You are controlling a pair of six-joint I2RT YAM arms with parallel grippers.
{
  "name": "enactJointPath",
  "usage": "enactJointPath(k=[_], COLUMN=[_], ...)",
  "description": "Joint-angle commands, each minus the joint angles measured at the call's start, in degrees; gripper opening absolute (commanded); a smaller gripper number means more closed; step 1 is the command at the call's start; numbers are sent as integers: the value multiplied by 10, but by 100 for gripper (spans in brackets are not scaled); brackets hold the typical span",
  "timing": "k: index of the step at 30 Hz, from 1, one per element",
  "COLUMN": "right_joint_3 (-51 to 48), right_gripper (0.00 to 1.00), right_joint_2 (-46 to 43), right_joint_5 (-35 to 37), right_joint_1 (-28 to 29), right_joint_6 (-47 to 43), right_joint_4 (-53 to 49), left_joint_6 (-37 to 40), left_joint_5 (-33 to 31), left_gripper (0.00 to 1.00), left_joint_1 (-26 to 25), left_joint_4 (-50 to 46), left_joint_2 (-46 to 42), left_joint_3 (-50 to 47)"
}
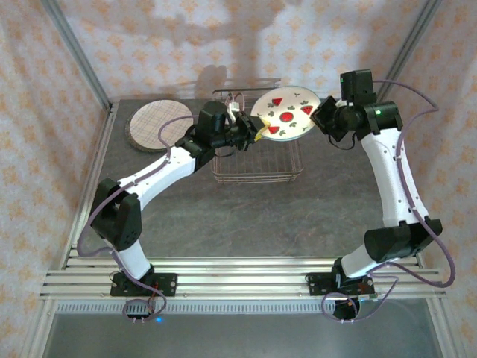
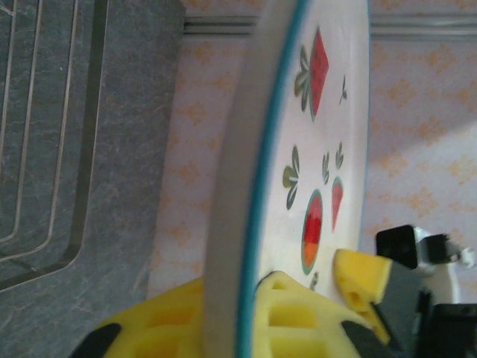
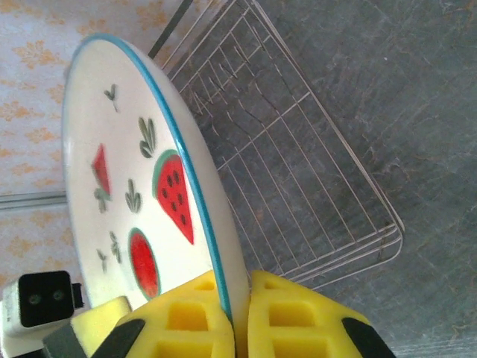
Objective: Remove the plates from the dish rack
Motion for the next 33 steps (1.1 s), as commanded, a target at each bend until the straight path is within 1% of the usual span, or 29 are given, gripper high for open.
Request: enactJointPath(k=[1,7,10,14,16,19,22,25,29,33], right_joint_3=[1,-7,-9,-11,-4,18,38,36,2,-31], right_gripper=[0,0,19,39,53,67,73,74,74,74], right_joint_2=[-37,-36,-34,-33,-29,-21,-18,-28,-57,-85], right_joint_5=[-38,-61,-82,-102,-112,-120,-119,-122,-123,-107], right_joint_1=[2,2,2,2,1,2,1,2,14,51], right_joint_6=[8,-11,-15,-14,-18,-35,-61,-83,-111,-167], right_joint_4=[77,86,90,100,97,78,58,63,111,167], left_joint_6=[36,36,28,7,-3,-5,-2,7,9,20], left_joint_5=[8,6,-5,-14,-16,-16,-17,-18,-27,-47], left_gripper=[0,0,0,0,0,0,0,0,0,0], left_joint_1=[-9,-5,4,23,33,49,66,84,108,137], left_joint_4=[-10,-10,10,44,60,52,38,14,-2,-33], left_joint_2=[-15,-38,-63,-94,-108,-130,-156,-185,-230,-283], left_joint_3=[-3,-17,-38,-66,-78,-85,-98,-113,-147,-184])
